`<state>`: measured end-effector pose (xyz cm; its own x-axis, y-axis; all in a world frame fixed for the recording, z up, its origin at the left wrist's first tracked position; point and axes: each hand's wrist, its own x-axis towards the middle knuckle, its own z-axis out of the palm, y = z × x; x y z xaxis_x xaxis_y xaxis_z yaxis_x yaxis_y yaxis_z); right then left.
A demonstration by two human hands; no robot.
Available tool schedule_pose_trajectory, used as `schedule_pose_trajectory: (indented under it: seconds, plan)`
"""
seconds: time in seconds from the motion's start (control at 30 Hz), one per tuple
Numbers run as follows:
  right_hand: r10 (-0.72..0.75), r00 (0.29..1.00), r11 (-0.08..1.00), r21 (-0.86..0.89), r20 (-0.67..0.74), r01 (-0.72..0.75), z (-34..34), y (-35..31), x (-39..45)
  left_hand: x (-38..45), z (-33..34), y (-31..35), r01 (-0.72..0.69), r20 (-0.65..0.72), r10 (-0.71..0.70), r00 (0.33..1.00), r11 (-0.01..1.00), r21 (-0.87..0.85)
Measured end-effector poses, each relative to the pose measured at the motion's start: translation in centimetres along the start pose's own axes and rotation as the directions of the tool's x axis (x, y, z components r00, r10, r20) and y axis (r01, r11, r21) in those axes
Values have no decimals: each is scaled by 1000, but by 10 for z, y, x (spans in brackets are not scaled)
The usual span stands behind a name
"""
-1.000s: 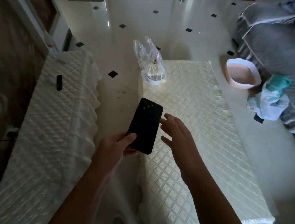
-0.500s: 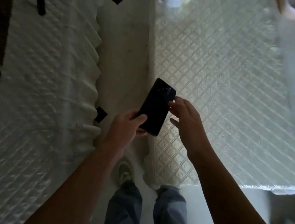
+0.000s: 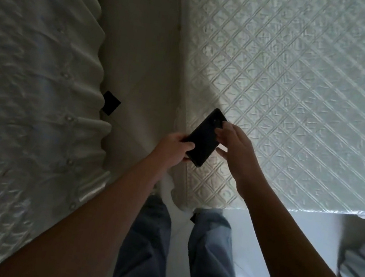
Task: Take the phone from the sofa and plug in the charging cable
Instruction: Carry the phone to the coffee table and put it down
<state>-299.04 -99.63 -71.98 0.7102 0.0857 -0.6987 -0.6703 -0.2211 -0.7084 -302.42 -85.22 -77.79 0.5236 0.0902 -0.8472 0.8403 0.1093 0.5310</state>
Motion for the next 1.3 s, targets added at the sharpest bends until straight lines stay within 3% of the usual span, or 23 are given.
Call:
schedule_pose_trajectory:
  seconds: [0.37,0.53,0.7,0.83,1.1,1.23,1.3]
  plan:
    - [25,999,1000,7,21,-25,-1,4,28,40,-3,21,10,4,-11,1000,975,221]
    - [21,999,1000,2,28,-21,7,5,49,56,-9,30,-27,-102,58,993,958,284]
    - [-8,1000,995,-102,0,8,16,7,69,70,-11,31,-40,-307,115,945,970,242]
    - [-37,999,986,-159,14,38,18,9,83,80,-17,34,-1,-393,49,918,993,121]
    - [-107,991,925,-356,84,131,16,15,101,93,-13,42,5,-360,-76,930,981,-194]
    - [-146,986,865,-474,77,165,15,15,105,93,-10,52,72,-321,-121,939,985,-159]
    - [-156,985,851,-495,77,173,14,17,105,87,-9,57,82,-284,-144,948,972,-219]
